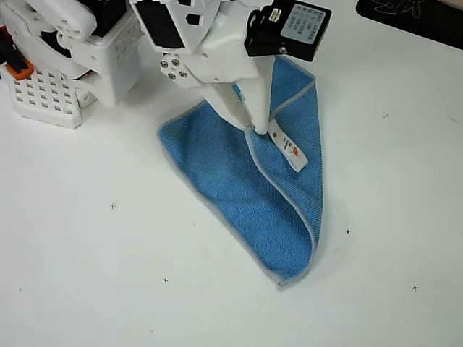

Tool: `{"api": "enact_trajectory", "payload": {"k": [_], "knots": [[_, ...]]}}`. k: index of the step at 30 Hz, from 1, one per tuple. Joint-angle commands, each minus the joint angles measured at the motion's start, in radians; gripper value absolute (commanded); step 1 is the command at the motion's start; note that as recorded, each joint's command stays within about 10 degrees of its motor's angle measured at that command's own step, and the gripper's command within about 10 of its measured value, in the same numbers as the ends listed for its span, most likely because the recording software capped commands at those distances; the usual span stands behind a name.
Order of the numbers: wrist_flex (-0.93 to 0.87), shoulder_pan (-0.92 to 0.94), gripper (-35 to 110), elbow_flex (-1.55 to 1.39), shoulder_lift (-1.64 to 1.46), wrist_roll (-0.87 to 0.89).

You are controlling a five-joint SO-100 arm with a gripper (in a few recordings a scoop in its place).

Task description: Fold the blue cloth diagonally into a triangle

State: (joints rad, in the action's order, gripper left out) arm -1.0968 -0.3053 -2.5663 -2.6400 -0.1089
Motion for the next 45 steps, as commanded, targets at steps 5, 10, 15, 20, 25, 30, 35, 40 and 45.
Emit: {"api": "enact_trajectory", "payload": {"k": [5,10,15,20,25,30,35,40,45], "knots": [[0.008,-0.003,0,-0.089,-0.124,0.011],[0.003,0.003,0,-0.169,-0.239,0.015],[0.003,-0.002,0,-0.196,-0.275,0.026],[-0.014,0.006,0,-0.282,-0.437,0.040],[-0.163,0.028,0,-0.319,-0.632,0.044],[-0.225,0.041,0,-0.318,-0.667,0.044],[-0.238,0.041,0,-0.322,-0.667,0.064],[-0.236,0.041,0,-0.359,-0.669,0.103],[-0.236,0.035,0,-0.407,-0.669,0.167]]}}
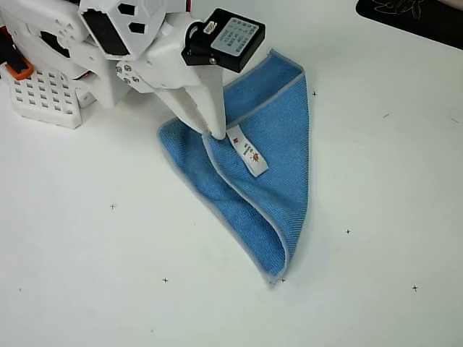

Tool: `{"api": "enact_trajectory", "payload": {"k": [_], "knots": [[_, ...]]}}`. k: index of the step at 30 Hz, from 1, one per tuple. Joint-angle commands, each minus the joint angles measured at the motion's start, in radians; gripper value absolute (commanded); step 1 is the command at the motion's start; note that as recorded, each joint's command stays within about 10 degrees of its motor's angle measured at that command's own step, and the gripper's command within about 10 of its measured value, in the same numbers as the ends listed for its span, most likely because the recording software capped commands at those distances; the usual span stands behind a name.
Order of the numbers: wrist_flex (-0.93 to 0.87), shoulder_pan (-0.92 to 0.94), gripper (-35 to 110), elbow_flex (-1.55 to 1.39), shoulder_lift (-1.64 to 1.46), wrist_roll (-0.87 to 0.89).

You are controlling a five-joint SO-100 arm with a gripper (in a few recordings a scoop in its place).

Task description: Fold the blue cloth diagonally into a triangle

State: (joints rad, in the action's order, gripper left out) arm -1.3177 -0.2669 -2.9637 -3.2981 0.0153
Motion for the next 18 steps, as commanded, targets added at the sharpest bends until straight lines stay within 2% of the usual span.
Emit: {"api": "enact_trajectory", "payload": {"k": [1,16,18], "knots": [[-0.015,-0.005,0,-0.009,-0.011,0.054],[0.002,0.015,0,-0.057,0.009,0.044],[0.002,0.015,4,-0.057,0.009,0.041]]}}
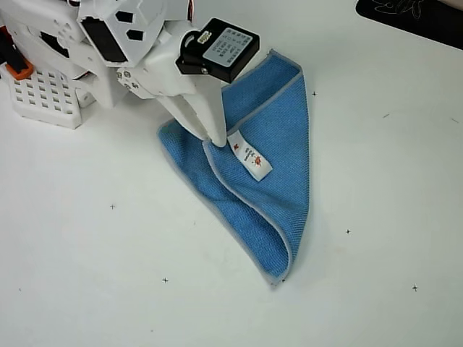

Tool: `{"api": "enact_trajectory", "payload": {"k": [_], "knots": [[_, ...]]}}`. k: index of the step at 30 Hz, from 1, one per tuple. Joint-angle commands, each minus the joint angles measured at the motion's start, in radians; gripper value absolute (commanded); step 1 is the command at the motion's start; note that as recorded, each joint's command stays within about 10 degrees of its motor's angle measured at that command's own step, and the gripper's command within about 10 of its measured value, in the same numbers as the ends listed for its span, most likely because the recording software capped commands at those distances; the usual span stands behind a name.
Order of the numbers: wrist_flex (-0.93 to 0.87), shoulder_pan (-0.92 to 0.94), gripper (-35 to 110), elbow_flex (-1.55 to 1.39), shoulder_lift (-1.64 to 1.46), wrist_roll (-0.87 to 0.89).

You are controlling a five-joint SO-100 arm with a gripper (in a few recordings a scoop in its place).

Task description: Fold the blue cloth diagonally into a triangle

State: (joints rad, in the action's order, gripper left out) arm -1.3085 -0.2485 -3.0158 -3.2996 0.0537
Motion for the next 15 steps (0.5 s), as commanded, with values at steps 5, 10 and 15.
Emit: {"api": "enact_trajectory", "payload": {"k": [5,10,15], "knots": [[-0.008,-0.003,17,-0.006,0.006,0.002],[-0.011,-0.008,23,-0.006,0.006,-0.002],[-0.011,-0.006,31,-0.006,-0.011,-0.025]]}}
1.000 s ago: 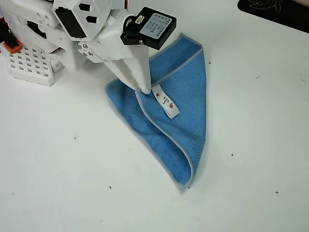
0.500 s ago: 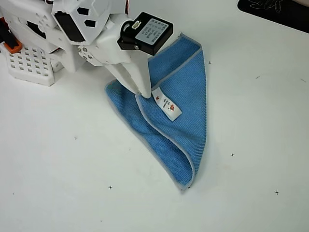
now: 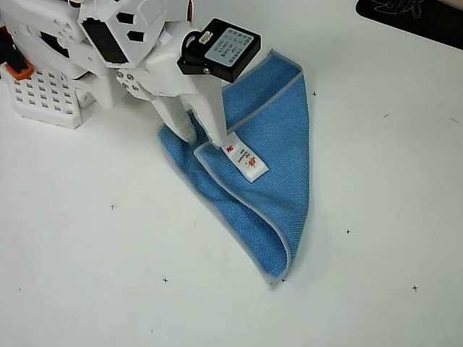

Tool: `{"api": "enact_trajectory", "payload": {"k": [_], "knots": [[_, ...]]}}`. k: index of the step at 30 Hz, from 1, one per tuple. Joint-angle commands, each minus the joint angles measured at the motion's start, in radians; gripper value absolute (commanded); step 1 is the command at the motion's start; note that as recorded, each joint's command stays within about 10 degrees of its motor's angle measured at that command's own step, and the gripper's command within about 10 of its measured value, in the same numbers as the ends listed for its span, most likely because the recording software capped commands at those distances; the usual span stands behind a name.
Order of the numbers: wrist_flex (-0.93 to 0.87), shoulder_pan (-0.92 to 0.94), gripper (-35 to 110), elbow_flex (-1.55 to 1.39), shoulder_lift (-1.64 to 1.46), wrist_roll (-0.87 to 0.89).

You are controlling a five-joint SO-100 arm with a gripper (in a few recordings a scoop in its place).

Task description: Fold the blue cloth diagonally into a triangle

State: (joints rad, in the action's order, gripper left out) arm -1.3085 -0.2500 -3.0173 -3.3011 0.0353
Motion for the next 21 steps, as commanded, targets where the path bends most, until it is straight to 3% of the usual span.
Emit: {"api": "enact_trajectory", "payload": {"k": [1,13,21], "knots": [[-0.008,-0.003,34,-0.005,-0.009,-0.011],[0.026,0.026,35,-0.002,-0.005,-0.094],[0.020,0.158,35,-0.006,-0.006,0.110]]}}
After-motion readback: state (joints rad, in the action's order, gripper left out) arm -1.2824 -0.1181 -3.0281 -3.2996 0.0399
